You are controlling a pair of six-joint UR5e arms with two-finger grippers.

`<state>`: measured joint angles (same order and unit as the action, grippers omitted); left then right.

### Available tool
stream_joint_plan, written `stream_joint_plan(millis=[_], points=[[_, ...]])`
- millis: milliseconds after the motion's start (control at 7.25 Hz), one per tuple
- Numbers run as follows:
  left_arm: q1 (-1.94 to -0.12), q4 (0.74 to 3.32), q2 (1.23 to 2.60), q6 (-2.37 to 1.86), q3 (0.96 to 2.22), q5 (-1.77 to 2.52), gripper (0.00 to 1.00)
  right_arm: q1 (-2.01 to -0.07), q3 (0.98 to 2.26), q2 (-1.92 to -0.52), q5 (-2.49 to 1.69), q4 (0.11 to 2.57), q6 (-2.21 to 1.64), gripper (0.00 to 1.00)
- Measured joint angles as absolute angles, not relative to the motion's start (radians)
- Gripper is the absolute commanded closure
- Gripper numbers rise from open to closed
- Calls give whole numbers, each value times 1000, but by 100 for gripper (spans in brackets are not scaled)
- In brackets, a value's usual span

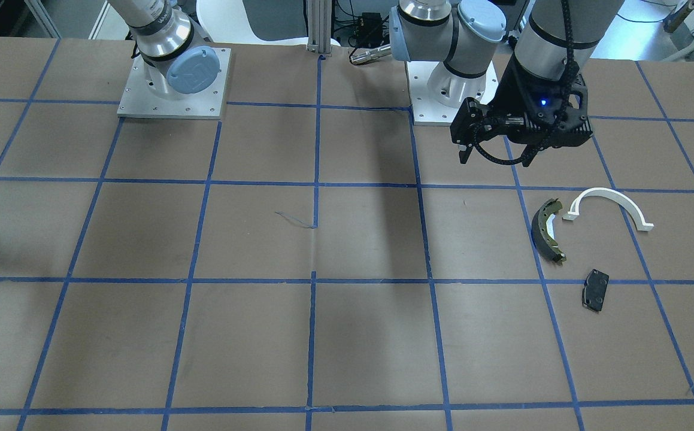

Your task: Place bearing gear from tray to pile

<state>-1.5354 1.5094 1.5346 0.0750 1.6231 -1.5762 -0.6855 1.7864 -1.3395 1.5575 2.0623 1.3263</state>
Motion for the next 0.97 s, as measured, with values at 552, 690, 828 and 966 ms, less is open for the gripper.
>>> stream_joint_plan(millis=[552, 690, 828, 966], points=[[-1533, 1509, 1534, 75, 1623, -1578, 0, -1254, 1793, -1491, 1553, 1833, 478, 84], [-1533, 1509, 1535, 75, 1623, -1578, 0, -1395, 1792, -1469, 1549, 1846, 253, 84], [-1533, 1509, 1535, 75, 1623, -1578, 0, -1521, 1792, -1434, 1547, 1888, 51, 83], [-1532, 1509, 1536, 75, 1623, -1578, 0, -1637, 1792, -1388, 1545, 1955, -132, 80]])
